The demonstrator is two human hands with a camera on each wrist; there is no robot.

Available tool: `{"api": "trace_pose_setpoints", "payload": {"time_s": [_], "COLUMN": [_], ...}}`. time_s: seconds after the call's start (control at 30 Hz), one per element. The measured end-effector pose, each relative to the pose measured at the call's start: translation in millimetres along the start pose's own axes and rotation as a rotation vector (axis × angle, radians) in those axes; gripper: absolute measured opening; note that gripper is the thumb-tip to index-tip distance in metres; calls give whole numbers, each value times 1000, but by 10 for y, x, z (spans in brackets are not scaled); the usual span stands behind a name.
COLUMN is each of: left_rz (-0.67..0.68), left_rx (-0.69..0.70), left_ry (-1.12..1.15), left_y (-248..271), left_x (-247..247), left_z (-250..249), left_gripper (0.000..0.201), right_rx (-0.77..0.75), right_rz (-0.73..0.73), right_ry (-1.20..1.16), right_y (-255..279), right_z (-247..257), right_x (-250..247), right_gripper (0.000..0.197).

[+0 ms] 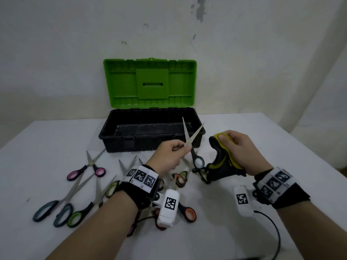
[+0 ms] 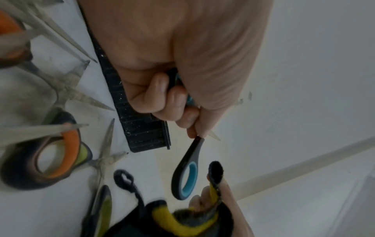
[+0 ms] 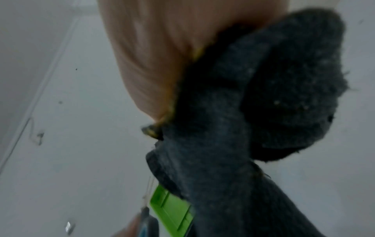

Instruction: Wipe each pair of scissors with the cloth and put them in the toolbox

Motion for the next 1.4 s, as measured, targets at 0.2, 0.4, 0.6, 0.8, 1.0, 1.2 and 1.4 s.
{"api": "trace_pose_setpoints", "payload": {"time_s": [0.2,0.4,0.6,0.8,1.0,1.2,1.4], "left_rz": [-17,-7,20,32,5,6,-7], "left_rx": [44,41,27,-29,-75,-121,-128], "left_ry": [-4,-25,-17,-6,-48,-92,-46], "left_y": [164,222,238,242,256,264,271], "left_x": [25,87,143,102,69,127,106], "left_z": [-206,-256,-207,-58,13,98,156], "left_gripper": [22,22,18,16,17,32,29], "right_rx": [45,21,-97,105,-31,-80,-132], "right_rz": [-41,-81,-132,233,193,121,217], "right_ry": [146,297,334,141,98,170,243], "right_y": [166,247,228,349,384,391,418], "right_z": [140,273,297,83,221,263,271], "right_x": [-188,-506,-317,7,107,230,256], "right_gripper": [22,20,21,20,14,10,18]}}
Point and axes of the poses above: each hand's wrist, its own y-axis away from the middle knuckle, its own x-axis out of the palm, z = x × y, the point moved 3 cm from there along -y, towards the middle knuckle, and after that the axes turned 2 degrees about -y, right-handed, at the moved point
